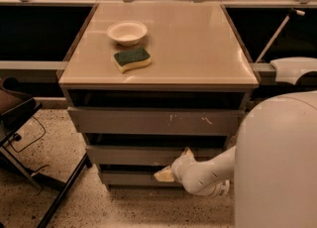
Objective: Open middle drawer
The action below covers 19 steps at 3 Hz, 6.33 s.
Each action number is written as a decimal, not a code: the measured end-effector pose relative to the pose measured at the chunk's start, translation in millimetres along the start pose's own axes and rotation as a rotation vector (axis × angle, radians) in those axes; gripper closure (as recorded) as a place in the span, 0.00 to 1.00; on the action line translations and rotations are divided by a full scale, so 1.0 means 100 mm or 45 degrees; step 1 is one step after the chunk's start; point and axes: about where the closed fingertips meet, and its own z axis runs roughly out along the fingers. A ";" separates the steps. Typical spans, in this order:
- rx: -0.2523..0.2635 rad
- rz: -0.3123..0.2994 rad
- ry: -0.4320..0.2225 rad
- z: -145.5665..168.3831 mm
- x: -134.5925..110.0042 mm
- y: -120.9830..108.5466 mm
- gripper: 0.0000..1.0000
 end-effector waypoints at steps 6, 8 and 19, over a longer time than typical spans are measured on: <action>0.257 -0.060 0.048 0.24 -0.15 -0.78 0.00; 0.338 -0.060 0.073 0.46 -0.03 -1.16 0.00; -0.022 0.020 -0.027 0.54 0.15 -0.74 0.89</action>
Offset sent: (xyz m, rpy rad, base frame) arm 0.0073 -0.0065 0.0568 -0.1559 -0.1346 -0.0053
